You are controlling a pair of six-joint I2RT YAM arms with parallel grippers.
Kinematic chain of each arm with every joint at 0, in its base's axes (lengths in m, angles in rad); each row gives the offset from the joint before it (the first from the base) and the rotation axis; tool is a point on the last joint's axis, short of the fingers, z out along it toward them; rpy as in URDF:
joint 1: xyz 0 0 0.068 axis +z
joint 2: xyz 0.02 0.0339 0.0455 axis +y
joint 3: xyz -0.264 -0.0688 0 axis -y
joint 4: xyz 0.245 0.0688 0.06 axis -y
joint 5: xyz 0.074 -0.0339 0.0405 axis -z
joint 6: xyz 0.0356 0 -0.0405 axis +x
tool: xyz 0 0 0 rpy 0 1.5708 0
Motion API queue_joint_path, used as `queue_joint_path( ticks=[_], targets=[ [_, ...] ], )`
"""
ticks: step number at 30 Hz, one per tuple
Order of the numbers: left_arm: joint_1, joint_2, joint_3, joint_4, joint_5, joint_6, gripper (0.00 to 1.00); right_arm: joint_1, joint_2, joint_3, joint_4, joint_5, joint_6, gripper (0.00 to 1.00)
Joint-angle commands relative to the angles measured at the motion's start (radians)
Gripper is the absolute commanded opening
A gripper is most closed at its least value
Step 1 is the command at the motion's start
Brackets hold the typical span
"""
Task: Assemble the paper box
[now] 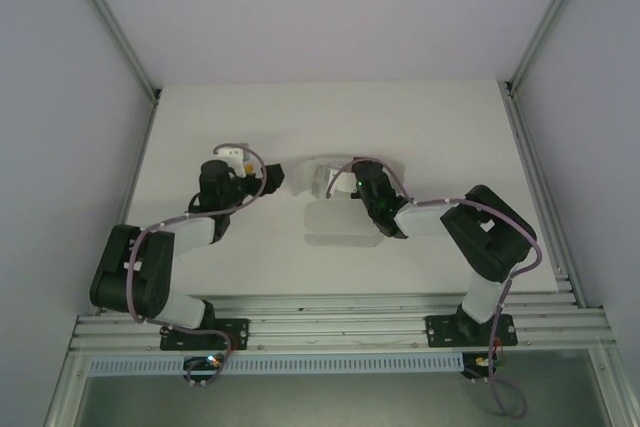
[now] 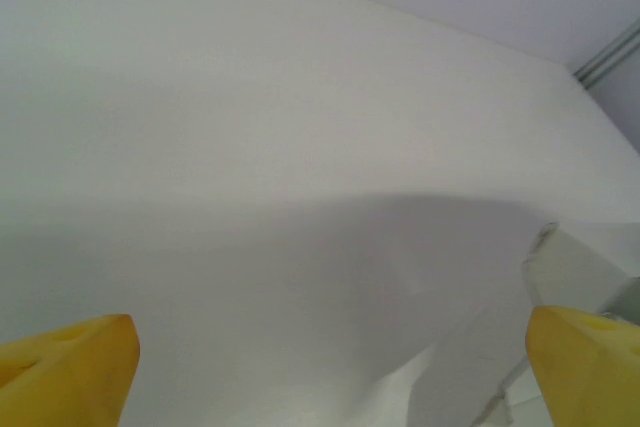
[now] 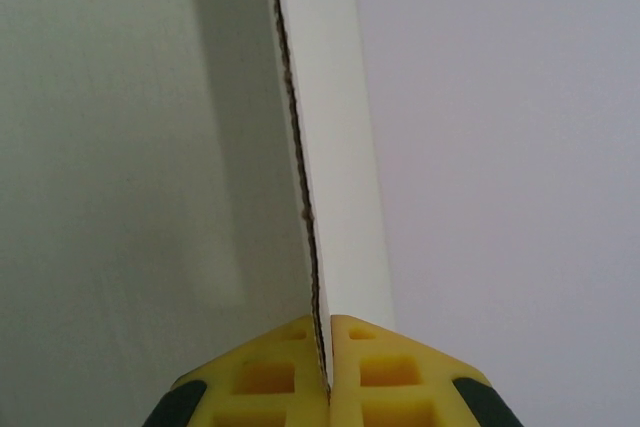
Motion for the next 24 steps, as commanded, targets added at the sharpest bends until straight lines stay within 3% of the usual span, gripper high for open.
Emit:
queue_joint_path(
  ticks=[1, 6, 11, 15, 20, 24],
  targets=[
    [0.011, 0.064, 0.070, -0.076, -0.031, -0.026, 1.00, 0.013, 0.033, -0.022, 0.192, 0.018, -0.092, 0.00],
    [0.011, 0.173, 0.129, -0.031, 0.021, -0.012, 0.95, 0.019, 0.039, -0.036, 0.219, 0.011, -0.081, 0.00],
    [-0.014, 0.288, 0.169, 0.097, 0.288, 0.033, 0.87, 0.018, 0.024, -0.026, 0.178, -0.002, -0.052, 0.00],
    [-0.040, 0.319, 0.168, 0.153, 0.384, 0.045, 0.74, 0.018, 0.028, -0.019, 0.153, 0.000, -0.051, 0.00],
    [-0.095, 0.299, 0.157, 0.094, 0.397, 0.121, 0.59, 0.016, 0.042, -0.014, 0.162, 0.022, -0.062, 0.00],
    [-0.143, 0.278, 0.177, -0.026, 0.358, 0.204, 0.56, 0.020, 0.024, -0.030, 0.155, 0.006, -0.060, 0.00]
  ],
)
